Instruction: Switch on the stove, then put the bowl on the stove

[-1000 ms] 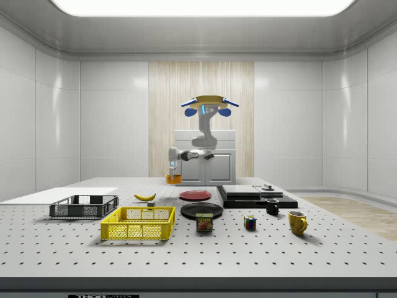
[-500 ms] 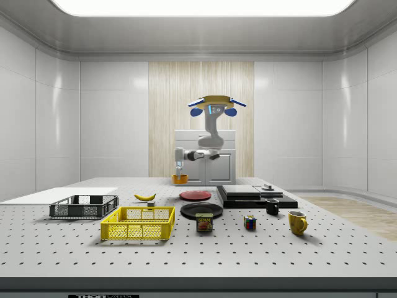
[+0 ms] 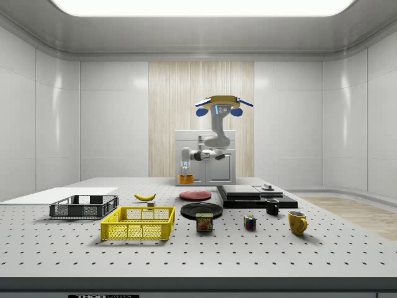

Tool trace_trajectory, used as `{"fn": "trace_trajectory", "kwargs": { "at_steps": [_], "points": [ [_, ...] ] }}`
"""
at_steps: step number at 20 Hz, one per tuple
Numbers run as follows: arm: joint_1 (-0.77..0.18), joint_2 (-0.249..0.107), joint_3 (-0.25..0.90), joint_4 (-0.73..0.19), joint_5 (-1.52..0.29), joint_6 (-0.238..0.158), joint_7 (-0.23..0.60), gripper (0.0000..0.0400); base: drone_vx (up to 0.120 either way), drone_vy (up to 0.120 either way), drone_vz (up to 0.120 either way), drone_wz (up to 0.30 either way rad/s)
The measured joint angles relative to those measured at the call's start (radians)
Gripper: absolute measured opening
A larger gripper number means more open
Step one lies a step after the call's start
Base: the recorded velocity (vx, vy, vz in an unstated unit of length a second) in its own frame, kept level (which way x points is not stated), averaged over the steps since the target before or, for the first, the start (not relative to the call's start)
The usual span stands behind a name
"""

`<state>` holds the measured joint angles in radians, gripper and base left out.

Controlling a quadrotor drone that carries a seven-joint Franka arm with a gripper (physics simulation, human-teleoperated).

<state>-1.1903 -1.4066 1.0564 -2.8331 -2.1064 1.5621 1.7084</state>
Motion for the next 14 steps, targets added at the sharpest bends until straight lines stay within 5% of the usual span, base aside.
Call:
{"fn": "trace_trajectory", "kwargs": {
  "at_steps": [14],
  "points": [
    [0.003,0.005,-0.001,-0.001,-0.003,-0.005,-0.002,0.0100,-0.120,0.000,0.000,0.000]
  ]
}}
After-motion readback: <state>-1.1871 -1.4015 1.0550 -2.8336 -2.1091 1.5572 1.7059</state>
